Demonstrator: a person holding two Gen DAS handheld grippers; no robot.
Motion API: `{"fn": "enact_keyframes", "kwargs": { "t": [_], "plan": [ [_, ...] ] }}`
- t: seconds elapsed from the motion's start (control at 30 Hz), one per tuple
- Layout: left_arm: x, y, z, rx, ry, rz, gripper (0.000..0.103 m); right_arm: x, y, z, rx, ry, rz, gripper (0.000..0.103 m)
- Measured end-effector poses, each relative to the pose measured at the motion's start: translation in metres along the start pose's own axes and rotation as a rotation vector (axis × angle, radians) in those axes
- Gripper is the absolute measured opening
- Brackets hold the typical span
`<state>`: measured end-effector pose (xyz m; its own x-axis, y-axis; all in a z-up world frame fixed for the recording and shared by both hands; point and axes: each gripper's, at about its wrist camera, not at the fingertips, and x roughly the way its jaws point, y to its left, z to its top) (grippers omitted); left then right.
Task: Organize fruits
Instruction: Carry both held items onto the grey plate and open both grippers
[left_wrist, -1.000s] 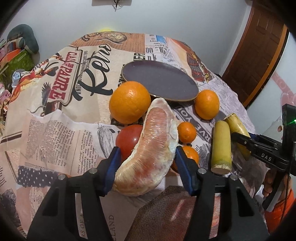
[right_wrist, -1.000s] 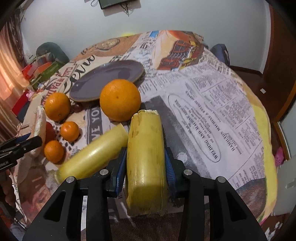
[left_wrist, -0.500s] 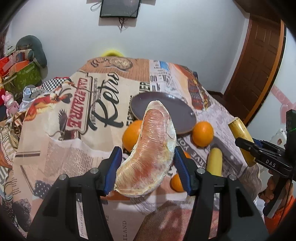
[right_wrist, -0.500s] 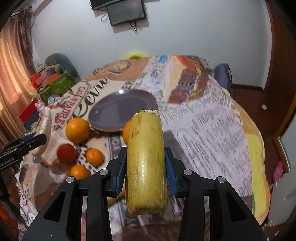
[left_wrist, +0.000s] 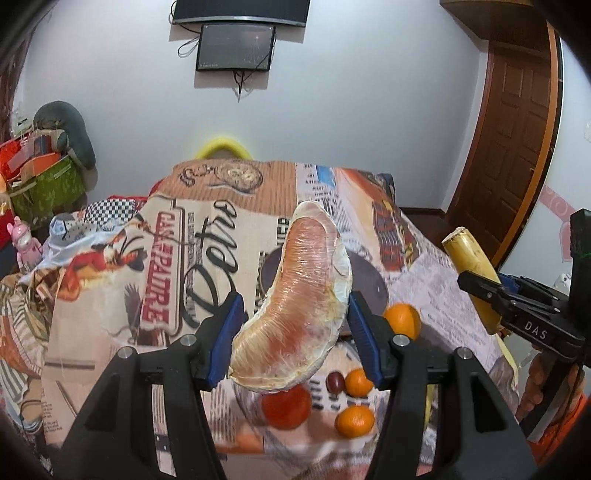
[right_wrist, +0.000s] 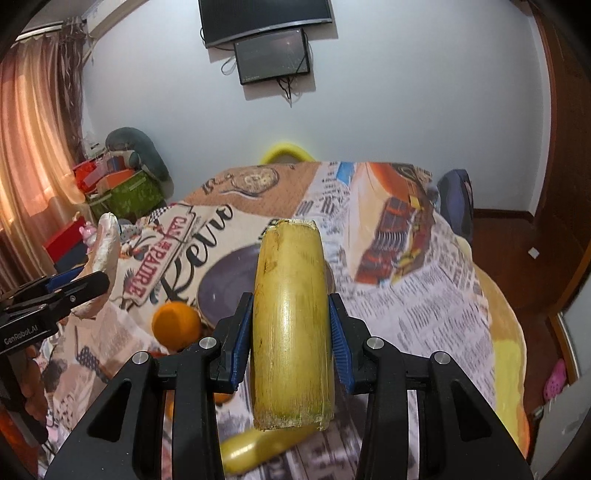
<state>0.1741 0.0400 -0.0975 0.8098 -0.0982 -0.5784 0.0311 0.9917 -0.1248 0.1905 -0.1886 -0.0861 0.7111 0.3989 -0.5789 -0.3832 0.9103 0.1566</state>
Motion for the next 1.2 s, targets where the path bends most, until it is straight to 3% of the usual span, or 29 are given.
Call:
{"fn": "enact_keyframes", "kwargs": {
  "t": [0.3, 0.53, 0.87, 1.2],
  "plan": [
    [0.020, -0.007, 0.026, 0.023, -0.031, 0.004, 0.057, 0.016, 0.004, 0.025, -0.023, -0.038, 0.008, 0.035],
    [0.048, -0.007, 0.037, 0.014, -0.009, -0.002, 0.057, 0.035, 0.003, 0.039, -0.031, -0.042, 0.009, 0.035],
    [0.105, -0.001, 0.044, 0.010, 0.069, 0.008, 0.057, 0.076, 0.006, 0.048, -0.070, -0.006, -0.002, 0.036],
    [0.154, 0.007, 0.041, 0.016, 0.169, 0.003, 0.057, 0.122, 0.004, 0.041, -0.101, 0.100, -0.003, 0.035]
  ]
}}
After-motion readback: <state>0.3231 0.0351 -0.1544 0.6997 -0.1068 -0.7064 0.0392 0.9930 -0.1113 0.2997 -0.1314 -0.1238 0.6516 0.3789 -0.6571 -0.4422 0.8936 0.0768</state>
